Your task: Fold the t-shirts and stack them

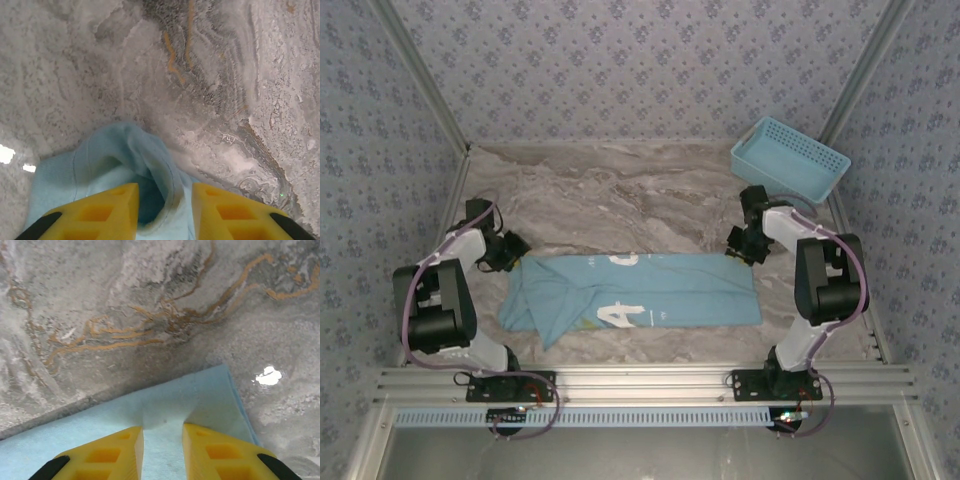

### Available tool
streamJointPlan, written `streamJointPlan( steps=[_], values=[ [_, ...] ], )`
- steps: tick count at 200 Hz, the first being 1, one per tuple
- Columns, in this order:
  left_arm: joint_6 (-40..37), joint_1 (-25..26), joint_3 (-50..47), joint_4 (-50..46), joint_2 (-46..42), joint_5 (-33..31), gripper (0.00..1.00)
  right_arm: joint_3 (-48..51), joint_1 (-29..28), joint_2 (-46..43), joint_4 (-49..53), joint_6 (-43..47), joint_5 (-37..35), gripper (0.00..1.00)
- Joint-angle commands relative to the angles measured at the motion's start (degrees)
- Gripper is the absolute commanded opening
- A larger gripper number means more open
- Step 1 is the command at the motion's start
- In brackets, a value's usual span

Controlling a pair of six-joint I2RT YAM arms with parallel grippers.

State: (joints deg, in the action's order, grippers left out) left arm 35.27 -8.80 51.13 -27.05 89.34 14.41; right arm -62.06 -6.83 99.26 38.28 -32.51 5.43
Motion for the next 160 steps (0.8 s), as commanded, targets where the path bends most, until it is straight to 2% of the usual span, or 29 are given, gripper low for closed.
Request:
streamJointPlan(
  steps=[1,14,73,140,160],
  values=[
    [-2.39,-0.16,1.33,1.75,0.85,0.56,0.24,-1.55,0.33,1.67,1.3,0.79,0.24,0.29],
    [-2.4,-0.16,1.78,0.8,0.92,-0.96,0.17,-1.79,0.33,2.29,1.87,0.48,-0.67,0.29],
    [-3.78,-0.17,0.8,-1.85,-2.29,-6.81,0.0,-4.22,0.6,7.45,5.41,-0.95,-4.21,0.24],
    [-2.45,-1.39,0.85,-5.75,-1.93,-12.07,0.0,-8.89,1.1,10.69,9.49,-2.21,-9.43,0.2],
    [-1.6,-1.35,0.73,-5.25,-0.8,-10.29,0.01,-9.45,1.12,10.51,9.12,-3.13,-8.81,0.2]
  ],
)
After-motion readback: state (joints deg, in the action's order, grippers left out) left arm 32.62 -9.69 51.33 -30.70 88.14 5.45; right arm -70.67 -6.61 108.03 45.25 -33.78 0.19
